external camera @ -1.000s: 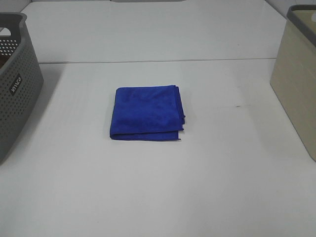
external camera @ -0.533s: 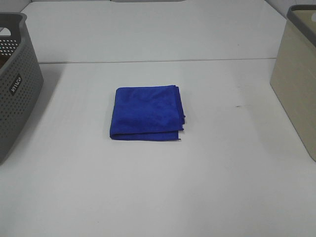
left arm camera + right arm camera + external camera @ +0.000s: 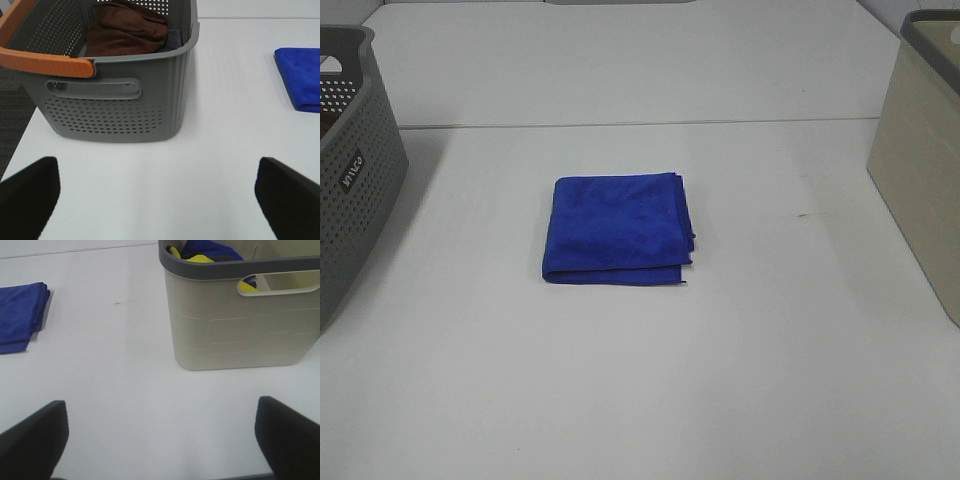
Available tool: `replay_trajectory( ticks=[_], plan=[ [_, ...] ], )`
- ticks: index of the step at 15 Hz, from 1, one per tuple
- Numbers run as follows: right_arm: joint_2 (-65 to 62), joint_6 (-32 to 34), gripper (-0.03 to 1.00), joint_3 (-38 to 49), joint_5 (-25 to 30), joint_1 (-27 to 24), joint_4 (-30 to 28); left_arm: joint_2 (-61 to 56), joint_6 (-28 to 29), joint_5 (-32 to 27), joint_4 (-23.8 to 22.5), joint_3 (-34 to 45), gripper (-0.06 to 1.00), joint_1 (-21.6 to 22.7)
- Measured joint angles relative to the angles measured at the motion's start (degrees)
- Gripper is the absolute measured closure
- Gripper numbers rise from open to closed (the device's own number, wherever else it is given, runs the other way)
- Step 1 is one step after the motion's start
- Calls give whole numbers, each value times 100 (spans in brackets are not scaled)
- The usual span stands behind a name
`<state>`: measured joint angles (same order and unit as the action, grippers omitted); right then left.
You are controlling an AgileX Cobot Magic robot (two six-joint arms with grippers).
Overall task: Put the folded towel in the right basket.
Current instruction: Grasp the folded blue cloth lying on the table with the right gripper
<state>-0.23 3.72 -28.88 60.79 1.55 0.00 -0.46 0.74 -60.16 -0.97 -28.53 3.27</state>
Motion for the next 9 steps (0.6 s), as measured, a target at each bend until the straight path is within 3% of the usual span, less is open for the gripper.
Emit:
replay_trajectory(
  ticks=[9],
  plan=[
    [0,0,1,0,0,0,0,0,-74,0,23,0,-4,0]
  ],
)
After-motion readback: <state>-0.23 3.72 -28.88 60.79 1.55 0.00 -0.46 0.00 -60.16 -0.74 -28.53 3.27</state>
